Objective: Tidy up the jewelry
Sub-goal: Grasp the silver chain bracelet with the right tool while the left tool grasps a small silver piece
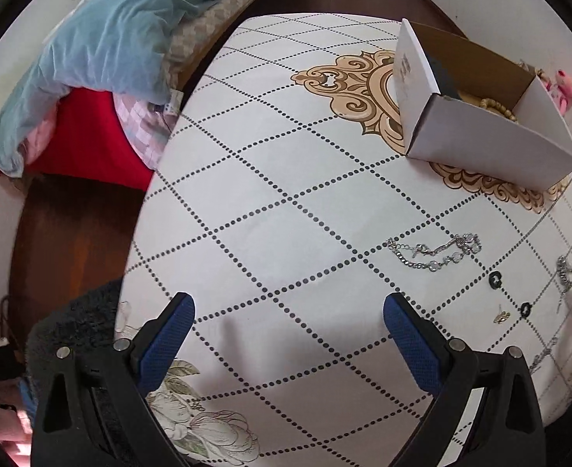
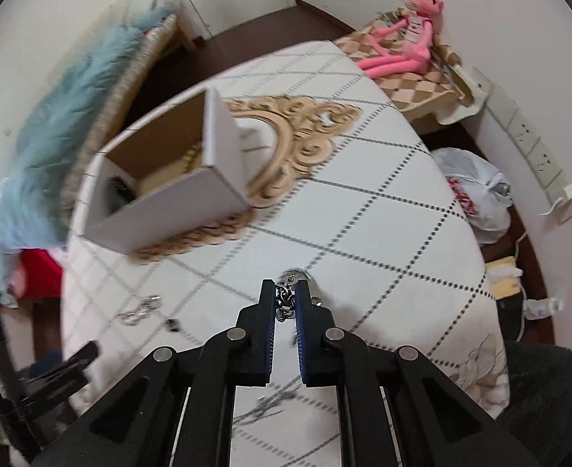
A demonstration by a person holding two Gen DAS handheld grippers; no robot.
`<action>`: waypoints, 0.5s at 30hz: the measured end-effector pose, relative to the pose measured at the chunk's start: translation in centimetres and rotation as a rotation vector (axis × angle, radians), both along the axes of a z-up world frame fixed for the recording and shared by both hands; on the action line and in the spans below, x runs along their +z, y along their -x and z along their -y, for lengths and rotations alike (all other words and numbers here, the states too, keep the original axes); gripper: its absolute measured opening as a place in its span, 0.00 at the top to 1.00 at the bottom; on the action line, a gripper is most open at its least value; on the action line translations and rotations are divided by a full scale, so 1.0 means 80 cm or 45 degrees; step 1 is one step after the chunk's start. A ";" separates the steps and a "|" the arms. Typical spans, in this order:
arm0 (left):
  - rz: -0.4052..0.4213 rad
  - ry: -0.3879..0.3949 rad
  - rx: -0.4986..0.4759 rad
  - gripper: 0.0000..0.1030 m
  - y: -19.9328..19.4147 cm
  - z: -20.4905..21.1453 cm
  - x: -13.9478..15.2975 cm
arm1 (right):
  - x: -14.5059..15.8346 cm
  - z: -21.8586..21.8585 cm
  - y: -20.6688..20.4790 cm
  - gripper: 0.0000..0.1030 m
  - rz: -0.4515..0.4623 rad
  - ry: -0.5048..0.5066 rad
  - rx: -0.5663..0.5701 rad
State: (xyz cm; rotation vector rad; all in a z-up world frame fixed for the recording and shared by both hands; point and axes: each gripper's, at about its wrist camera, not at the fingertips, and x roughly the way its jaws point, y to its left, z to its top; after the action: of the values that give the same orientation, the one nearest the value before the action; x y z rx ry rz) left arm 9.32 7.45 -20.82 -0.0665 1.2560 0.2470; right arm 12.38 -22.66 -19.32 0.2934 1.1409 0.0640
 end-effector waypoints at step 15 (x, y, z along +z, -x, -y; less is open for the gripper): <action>-0.039 0.043 -0.383 0.16 -0.057 0.096 -0.023 | -0.024 0.036 0.000 0.90 -0.078 -0.008 -0.111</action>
State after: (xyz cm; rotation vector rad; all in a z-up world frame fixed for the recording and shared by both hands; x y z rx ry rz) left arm 13.84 -0.21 -22.66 0.0976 1.2824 -0.0335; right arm 12.38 -25.58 -21.26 0.3524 1.1879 -0.0180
